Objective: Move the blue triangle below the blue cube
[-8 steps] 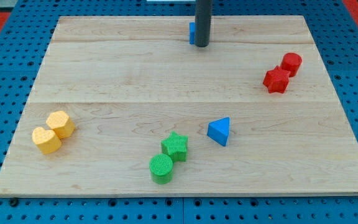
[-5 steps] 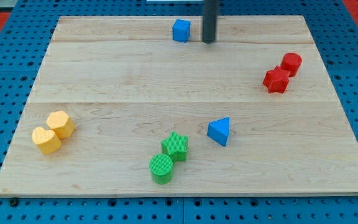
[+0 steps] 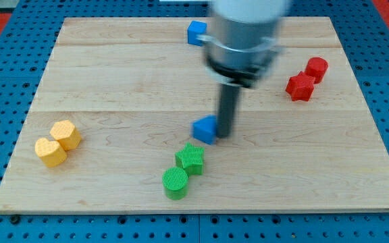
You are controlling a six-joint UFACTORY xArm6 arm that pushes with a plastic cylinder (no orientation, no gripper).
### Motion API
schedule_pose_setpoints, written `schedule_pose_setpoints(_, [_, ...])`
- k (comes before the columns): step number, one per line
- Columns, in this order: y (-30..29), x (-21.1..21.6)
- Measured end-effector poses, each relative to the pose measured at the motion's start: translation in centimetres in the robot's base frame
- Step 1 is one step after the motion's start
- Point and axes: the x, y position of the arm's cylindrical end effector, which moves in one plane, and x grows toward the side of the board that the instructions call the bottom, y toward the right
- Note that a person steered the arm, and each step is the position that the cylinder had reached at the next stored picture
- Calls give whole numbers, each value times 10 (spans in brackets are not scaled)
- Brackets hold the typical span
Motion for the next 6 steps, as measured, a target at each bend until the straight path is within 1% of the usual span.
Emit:
schedule_pose_setpoints(1, [39,37])
schedule_pose_setpoints(2, [-30,-1])
schedule_pose_setpoints(3, [-83,3])
schedule_pose_setpoints(4, [-113,23])
schedule_pose_setpoints(5, [-144,25])
schedule_pose_setpoints(6, [-79,-6])
